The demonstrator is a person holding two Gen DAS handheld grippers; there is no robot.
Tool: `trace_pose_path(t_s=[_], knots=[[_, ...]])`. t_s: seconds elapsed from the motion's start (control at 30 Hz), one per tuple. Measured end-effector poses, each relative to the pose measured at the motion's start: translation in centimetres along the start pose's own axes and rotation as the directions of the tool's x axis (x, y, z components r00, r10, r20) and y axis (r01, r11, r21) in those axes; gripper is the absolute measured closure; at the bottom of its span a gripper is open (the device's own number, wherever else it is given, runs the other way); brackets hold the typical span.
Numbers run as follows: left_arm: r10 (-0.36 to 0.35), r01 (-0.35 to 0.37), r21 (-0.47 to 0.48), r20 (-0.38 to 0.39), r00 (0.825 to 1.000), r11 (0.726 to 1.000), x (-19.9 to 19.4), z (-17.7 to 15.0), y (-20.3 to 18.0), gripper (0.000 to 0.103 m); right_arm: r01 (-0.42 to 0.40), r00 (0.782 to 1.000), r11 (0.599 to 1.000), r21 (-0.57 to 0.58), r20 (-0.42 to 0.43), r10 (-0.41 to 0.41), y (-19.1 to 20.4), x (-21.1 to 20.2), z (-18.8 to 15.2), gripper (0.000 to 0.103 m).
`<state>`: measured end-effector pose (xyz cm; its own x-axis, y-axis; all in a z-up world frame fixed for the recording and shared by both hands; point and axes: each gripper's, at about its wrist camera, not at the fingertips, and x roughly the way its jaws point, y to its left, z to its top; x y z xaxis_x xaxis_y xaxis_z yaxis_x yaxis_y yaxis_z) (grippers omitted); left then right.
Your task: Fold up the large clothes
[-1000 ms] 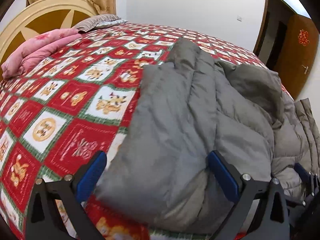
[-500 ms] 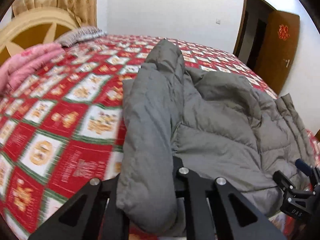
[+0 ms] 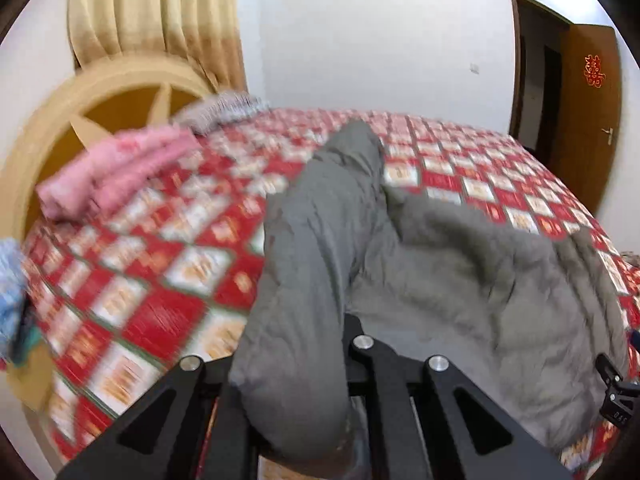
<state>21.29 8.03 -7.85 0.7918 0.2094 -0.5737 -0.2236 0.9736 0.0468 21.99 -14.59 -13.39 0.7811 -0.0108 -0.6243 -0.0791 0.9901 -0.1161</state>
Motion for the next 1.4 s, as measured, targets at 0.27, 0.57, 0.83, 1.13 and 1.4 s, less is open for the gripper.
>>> trace_pose_path(t_s=[0.27,0.57,0.83,1.13,1.4], knots=[[-0.177,0.12,0.273,0.197,0.964,0.954,-7.4,4.1,-13.2,0.094,0.125,0.99,0.96,0.25,-0.094,-0.105,-9.4,0.9,-0.7,0.007],[-0.396,0.309,0.53,0.054,0.917,0.789,-7.5,-3.6,-29.0,0.094,0.227,0.968,0.904,0.362,-0.181,-0.171,-16.5,0.7,-4.1,0.006],[-0.383,0.28,0.631,0.028,0.923,0.723,-6.3,-9.7,-31.7,0.094,0.261,0.956,0.891,0.37,-0.225,-0.187,-19.2,2.1,-6.7,0.006],[-0.377,0.28,0.617,0.03,0.926,0.736,-6.7,-9.6,-30.7,0.085,0.272,0.956,0.897,0.347,-0.208,-0.21,-19.0,2.2,-7.0,0.006],[-0.372,0.229,0.642,0.095,0.923,0.732,-9.3,-10.7,-30.2,0.037,0.274,0.955,0.898,0.343,-0.206,-0.213,-18.9,2.2,-7.0,0.006]])
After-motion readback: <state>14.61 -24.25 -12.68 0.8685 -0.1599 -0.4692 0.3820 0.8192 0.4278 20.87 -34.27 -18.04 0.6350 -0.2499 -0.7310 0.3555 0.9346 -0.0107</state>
